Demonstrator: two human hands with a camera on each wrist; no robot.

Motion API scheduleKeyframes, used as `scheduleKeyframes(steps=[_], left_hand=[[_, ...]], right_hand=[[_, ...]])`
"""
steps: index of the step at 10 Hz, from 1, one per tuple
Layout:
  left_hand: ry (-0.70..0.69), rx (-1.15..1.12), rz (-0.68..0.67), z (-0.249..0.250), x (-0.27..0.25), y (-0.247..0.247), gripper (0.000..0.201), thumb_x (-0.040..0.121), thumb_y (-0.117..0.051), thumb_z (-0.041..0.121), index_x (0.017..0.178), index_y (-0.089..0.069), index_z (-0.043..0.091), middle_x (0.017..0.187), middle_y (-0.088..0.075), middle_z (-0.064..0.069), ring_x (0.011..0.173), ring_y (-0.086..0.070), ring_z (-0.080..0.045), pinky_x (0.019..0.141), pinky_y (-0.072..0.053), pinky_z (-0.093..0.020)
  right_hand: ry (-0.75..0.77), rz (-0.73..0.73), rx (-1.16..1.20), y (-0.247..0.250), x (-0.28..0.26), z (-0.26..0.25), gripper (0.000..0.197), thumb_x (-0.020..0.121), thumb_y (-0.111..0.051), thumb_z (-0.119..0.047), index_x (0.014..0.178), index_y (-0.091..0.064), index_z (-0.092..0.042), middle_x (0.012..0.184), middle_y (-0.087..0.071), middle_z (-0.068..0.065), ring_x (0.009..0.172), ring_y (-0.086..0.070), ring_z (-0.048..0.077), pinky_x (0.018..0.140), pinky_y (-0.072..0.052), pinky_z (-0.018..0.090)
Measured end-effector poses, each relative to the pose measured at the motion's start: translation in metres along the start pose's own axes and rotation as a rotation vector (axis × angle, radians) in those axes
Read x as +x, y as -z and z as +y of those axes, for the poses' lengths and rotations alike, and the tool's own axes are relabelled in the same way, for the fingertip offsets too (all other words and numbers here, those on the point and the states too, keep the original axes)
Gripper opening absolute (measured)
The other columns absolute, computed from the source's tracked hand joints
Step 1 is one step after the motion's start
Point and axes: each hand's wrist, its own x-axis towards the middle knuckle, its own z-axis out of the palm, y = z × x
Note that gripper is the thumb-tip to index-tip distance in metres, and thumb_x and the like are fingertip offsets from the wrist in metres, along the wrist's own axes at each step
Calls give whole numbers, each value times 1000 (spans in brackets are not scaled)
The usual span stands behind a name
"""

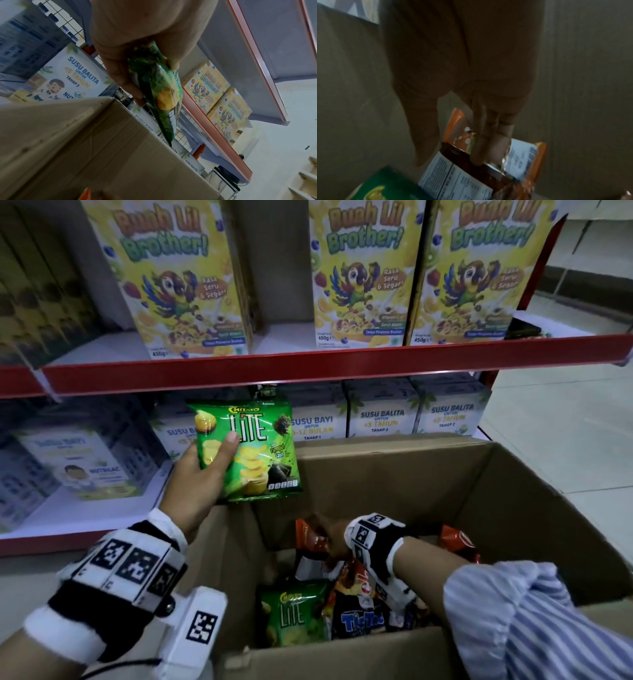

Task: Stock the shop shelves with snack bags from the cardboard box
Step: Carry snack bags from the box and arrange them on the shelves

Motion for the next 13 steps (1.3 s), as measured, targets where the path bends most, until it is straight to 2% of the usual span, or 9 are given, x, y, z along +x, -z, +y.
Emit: scheduleKeyframes(steps=[1,2,3,5,7,9,10,11,13], left_hand=[[4,-6,6,-2,2,0,39,90,-53,44,113,-62,14,108,-70,-6,99,-66,-23,95,-50,-44],[8,-16,22,-4,5,-3,40,89,-55,47,108,-64,13,104,-72,-6,97,-68,-23,95,-51,-47],[16,-69,49,-3,6,-3,37,87,-57,48,104,-67,16,101,-73,-5,95,-69,-24,94,-51,-48],[0,-143,93,7,5,-6,41,86,-59,50,109,-66,16,105,-72,-6,99,-68,-25,95,-50,-49],[-90,-123,123,16,-1,-6,39,91,-51,47,109,-65,16,103,-72,-2,98,-68,-19,93,-51,-42],[-14,-248,63,17,-2,-13,34,91,-50,45,113,-60,22,117,-67,-8,107,-64,-27,98,-47,-49],[52,-382,-60,30,-12,-31,21,90,-54,41,108,-56,30,114,-69,4,99,-68,-11,84,-54,-32],[63,-470,-158,37,-19,-39,41,74,-63,55,110,-52,37,109,-70,15,100,-66,-3,83,-51,-27],[69,-648,-310,50,-31,-42,116,34,-80,71,133,-48,20,122,-66,-9,110,-65,-29,92,-52,-49]], right_hand=[[-4,159,-196,-17,2,0,31,90,-63,-20,119,-59,-27,131,-57,14,88,-43,4,53,-37,0],[-221,302,-436,-15,8,6,28,97,-46,-12,101,-73,-18,119,-65,11,109,-56,11,85,-45,17],[5,213,-251,6,-3,9,29,92,-57,-22,117,-65,-13,131,-49,14,122,-42,28,100,-38,37],[100,63,-21,20,-31,16,15,85,-66,-13,97,-63,-7,103,-62,16,87,-49,19,70,-36,24],[123,271,291,89,-83,17,53,82,-72,-24,126,-44,-18,113,-60,7,105,-59,25,89,-49,33],[144,743,328,160,-164,16,55,75,-72,-44,123,-59,-20,107,-69,-1,96,-66,17,91,-52,39],[241,1154,335,158,-183,-14,56,71,-72,-52,117,-62,-23,103,-67,-3,94,-63,14,87,-53,35],[301,1270,261,146,-183,-41,65,67,-71,-57,122,-59,-25,105,-60,-1,100,-57,16,90,-48,34],[498,1202,67,107,-171,-83,53,89,-51,-44,135,-51,-17,105,-46,-1,104,-40,17,96,-39,34]])
